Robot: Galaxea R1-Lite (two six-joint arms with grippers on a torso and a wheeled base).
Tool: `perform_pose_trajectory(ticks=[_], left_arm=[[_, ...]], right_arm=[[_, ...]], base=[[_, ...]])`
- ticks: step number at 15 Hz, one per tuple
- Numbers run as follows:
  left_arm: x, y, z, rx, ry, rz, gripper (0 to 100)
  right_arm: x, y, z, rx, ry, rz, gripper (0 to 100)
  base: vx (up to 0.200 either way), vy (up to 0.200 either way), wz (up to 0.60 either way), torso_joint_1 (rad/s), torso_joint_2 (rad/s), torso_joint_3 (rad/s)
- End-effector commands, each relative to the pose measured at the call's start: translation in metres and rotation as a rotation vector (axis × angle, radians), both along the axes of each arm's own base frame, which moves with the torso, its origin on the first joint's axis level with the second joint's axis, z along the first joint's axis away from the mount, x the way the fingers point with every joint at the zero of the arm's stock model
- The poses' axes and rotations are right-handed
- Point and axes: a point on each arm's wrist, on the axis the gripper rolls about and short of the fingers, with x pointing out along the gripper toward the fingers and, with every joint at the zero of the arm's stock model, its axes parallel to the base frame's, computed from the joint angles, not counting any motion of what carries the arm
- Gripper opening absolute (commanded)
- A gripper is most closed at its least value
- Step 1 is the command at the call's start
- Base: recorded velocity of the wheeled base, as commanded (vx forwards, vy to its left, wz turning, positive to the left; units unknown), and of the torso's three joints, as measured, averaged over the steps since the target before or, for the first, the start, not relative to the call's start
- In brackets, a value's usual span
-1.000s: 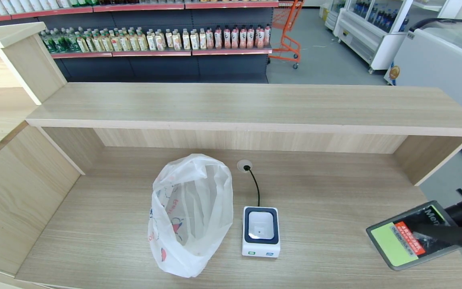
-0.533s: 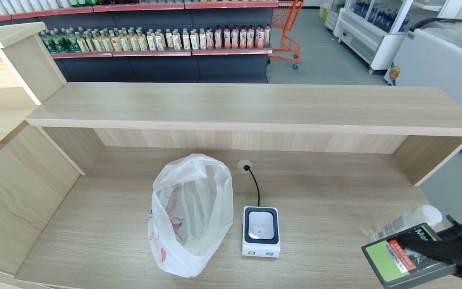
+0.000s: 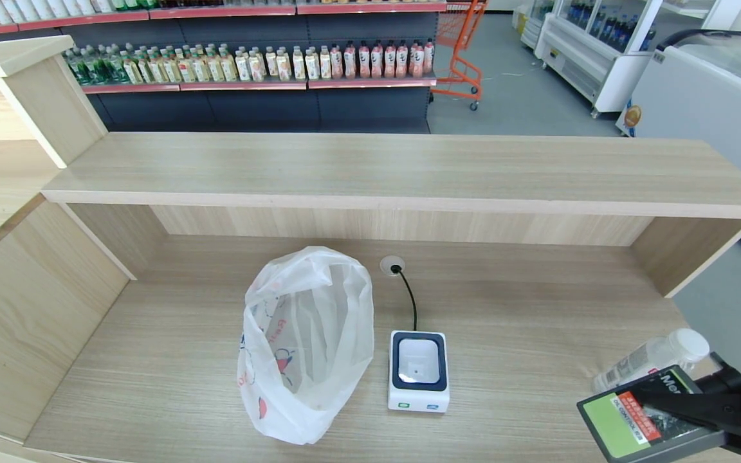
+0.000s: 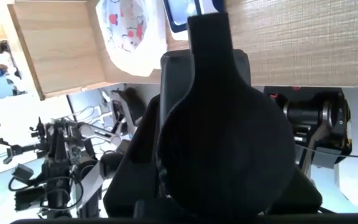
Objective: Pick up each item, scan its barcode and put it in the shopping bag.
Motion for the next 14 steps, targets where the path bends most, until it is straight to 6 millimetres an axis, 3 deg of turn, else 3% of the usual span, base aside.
perform_pose_trajectory(ticks=[1, 6, 10, 14], left_arm=[[0.0, 0.0, 0.0, 0.0, 0.0, -0.001, 100], [0.0, 0.0, 0.0, -0.002, 0.001, -0.001, 100], [0.0, 0.0, 0.0, -0.005, 0.001, -0.001, 100], [0.0, 0.0, 0.0, -0.005, 0.001, -0.001, 100]], right_arm=[[0.001, 0.0, 0.0, 0.001, 0.004, -0.004, 0], [0.015, 0.004, 0.0, 0.007, 0.001, 0.037, 0], [0.06, 0.024, -0.013, -0.128, -0.005, 0.014, 0], [0.092, 0.054, -0.029, -0.178, -0.053, 0.07, 0]], base=[[0.0, 0.2, 0.0, 0.002, 0.0, 0.002], [0.0, 0.16, 0.0, 0.002, 0.0, 0.005], [0.0, 0.0, 0.0, 0.0, 0.0, 0.0], [0.0, 0.0, 0.0, 0.0, 0.0, 0.0]])
